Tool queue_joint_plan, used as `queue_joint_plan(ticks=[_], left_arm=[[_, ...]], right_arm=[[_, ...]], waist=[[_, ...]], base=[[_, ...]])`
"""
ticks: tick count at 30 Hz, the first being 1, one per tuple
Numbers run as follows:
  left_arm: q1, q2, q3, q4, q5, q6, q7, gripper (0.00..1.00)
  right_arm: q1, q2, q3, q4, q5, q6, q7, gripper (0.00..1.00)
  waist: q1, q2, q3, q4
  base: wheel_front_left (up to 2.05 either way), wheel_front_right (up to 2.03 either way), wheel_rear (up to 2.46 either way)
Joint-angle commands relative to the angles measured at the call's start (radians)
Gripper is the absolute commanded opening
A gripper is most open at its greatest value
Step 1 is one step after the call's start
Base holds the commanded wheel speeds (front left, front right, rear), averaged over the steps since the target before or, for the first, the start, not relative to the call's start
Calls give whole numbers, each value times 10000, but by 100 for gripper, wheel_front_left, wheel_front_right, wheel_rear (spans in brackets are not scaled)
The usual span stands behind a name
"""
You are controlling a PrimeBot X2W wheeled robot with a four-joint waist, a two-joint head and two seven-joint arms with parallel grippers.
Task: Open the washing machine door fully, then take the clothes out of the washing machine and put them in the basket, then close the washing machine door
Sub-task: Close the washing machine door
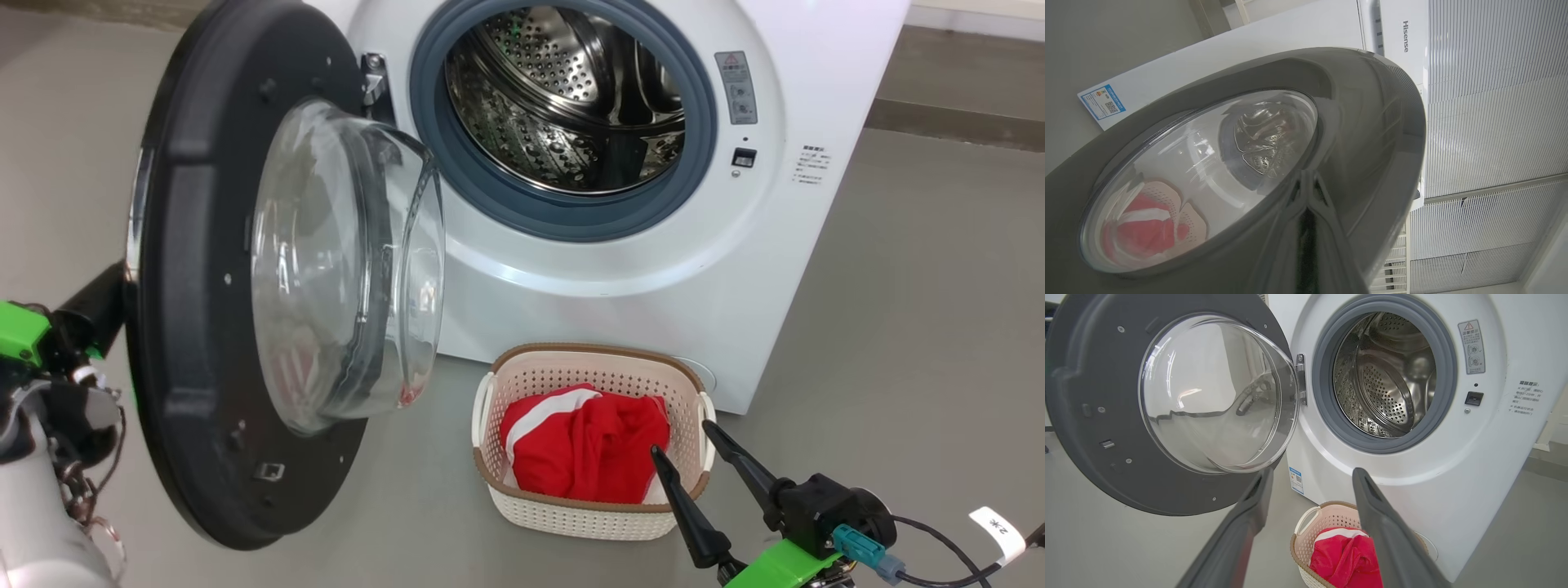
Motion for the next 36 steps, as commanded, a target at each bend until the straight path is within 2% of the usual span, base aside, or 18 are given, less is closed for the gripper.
queue_joint_plan(ticks=[1, 9, 21, 28, 36], left_arm=[[130, 161, 61, -478, -160, 97, 225, 0], [889, -4, -632, -1988, -1276, 813, 504, 0], [2211, -9, -3023, -3767, -3213, 1703, -663, 0], [2597, -10, -3657, -4215, -3760, 1905, -1148, 0], [2790, -10, -4165, -4420, -4181, 1922, -1565, 0]], right_arm=[[-124, 13, 210, -280, -31, 62, -93, 100], [-127, 31, 238, -271, -46, 62, -93, 100], [-212, 36, 201, -296, -88, 62, -93, 100], [-255, 34, 214, -306, -89, 62, -93, 100], [-306, 16, 215, -291, -88, 62, -93, 100]], waist=[[0, 0, 13, -56], [0, 0, 91, -256], [0, 0, 197, -522], [0, 0, 246, -677], [0, 0, 349, -921]], base=[[0, 0, 0], [0, 0, 0], [0, 0, 0], [0, 0, 0], [0, 0, 0]])
